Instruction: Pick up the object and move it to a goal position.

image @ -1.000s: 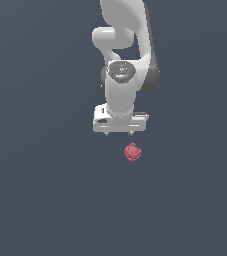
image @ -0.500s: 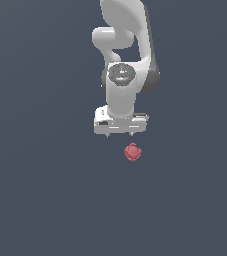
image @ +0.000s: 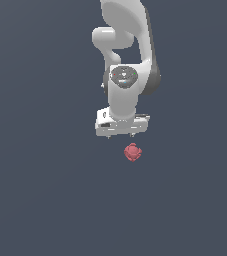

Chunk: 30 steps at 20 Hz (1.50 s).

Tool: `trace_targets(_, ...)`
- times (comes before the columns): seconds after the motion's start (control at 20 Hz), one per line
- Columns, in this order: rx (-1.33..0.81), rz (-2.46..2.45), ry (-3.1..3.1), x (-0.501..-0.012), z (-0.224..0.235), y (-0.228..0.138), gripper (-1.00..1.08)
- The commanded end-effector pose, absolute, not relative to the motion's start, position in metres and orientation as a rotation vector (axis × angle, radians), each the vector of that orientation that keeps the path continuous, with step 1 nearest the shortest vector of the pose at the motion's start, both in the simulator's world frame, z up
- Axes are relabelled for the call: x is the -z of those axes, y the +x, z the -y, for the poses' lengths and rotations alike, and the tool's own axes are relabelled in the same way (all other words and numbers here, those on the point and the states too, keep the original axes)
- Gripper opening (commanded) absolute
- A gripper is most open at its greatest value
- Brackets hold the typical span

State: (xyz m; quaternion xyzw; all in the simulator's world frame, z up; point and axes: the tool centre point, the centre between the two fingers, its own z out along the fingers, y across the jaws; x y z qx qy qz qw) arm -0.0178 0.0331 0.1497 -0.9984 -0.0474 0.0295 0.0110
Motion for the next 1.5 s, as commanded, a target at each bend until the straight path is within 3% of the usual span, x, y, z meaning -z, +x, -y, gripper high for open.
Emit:
trace_targets(0.0, -0.086, 0.210, -3.114, -0.145, -0.037, -0.016, 1.00)
trace_targets(0.8, -0.015, 0.878, -3.015, -0.098, -0.087, -0.002, 1.00)
trace_targets(1.45, -0.002, 0.994, -2.980, -0.087, -0.097, 0.000, 1.00)
